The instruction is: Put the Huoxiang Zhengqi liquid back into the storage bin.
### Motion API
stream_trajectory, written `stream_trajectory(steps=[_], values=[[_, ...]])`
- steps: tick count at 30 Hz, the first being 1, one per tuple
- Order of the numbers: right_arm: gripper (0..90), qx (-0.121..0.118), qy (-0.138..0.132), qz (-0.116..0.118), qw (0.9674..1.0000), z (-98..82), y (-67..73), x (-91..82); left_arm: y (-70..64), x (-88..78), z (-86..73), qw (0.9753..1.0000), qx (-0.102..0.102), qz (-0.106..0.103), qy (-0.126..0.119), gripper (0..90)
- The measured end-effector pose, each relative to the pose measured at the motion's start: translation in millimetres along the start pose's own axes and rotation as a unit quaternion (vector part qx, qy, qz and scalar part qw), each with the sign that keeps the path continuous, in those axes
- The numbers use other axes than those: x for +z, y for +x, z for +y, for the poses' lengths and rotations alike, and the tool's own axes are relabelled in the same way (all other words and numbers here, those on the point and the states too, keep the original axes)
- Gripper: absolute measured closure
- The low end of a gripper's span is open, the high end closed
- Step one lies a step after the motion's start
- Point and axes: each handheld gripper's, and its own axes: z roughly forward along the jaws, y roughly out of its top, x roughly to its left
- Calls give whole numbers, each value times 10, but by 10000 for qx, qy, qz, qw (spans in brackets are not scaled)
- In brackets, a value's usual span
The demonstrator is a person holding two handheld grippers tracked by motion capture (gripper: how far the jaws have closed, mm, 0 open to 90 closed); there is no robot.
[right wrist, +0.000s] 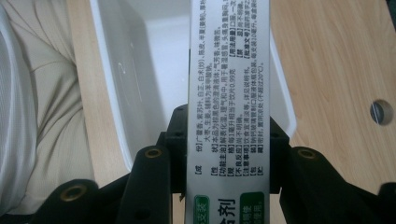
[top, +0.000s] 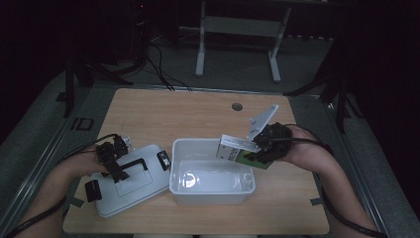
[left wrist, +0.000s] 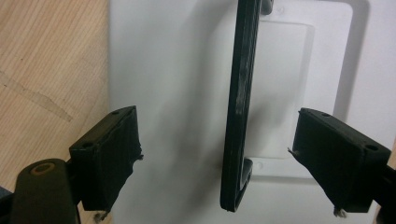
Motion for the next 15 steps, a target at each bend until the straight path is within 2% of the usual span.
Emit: stream_trajectory(steps=[8, 13, 15], values=[[648, -461, 159, 173, 9987, 197, 66, 174, -12, 8, 6, 10000, 40, 21, 40, 150], [648, -602, 202, 333, 9974, 281, 104, 290, -10, 12, 1, 10000, 52, 24, 43, 150], [648, -577, 190, 367, 9975, 293, 112, 312, -10, 11, -1, 10000, 49, 20, 33, 150]])
